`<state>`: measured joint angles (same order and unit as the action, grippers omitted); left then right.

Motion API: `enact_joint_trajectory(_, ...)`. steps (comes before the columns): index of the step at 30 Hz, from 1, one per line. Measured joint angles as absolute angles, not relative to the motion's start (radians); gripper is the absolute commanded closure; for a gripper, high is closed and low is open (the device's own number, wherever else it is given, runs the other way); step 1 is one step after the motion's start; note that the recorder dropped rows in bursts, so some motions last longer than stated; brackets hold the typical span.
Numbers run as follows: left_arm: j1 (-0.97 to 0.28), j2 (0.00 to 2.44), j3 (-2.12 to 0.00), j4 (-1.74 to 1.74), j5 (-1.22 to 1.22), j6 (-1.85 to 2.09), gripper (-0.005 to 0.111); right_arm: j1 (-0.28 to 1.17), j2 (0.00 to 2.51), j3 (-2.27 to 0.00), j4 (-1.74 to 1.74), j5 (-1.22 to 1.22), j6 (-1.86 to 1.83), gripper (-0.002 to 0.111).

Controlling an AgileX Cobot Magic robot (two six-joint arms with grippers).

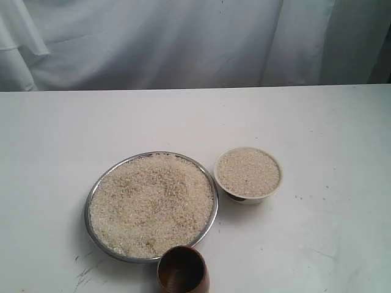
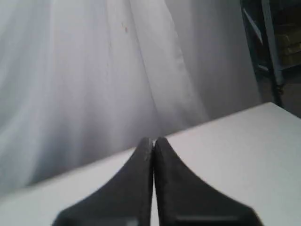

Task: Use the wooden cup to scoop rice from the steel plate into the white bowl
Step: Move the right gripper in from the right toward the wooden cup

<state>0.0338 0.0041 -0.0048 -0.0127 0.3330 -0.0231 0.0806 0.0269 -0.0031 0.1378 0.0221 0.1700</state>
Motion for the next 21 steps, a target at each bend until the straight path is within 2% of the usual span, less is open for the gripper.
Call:
enact_joint_trajectory(3,0.034,0.004,-0.005,-0.013,0.333,-0.023,0.107,0.081,0.027,-0.003,0.354,-0.159,0.281,0.108)
enact_joint_trajectory(8,0.034,0.004,-0.005,-0.013,0.333,-0.023,0.107,0.081,0.027,-0.003,0.42,-0.215,0.373,0.108)
enact_joint_trajectory(12,0.034,0.004,-0.005,-0.013,0.333,-0.023,0.107,0.098,0.084,-0.033,0.146,-0.42,0.473,0.108)
enact_joint_trajectory(16,0.034,0.004,-0.005,-0.013,0.333,-0.023,0.107,0.121,0.372,-0.185,-0.137,-0.526,0.529,0.108)
enact_joint_trajectory(21,0.034,0.004,-0.005,-0.013,0.333,-0.023,0.107,0.134,0.714,-0.368,-0.447,-0.776,0.624,0.108)
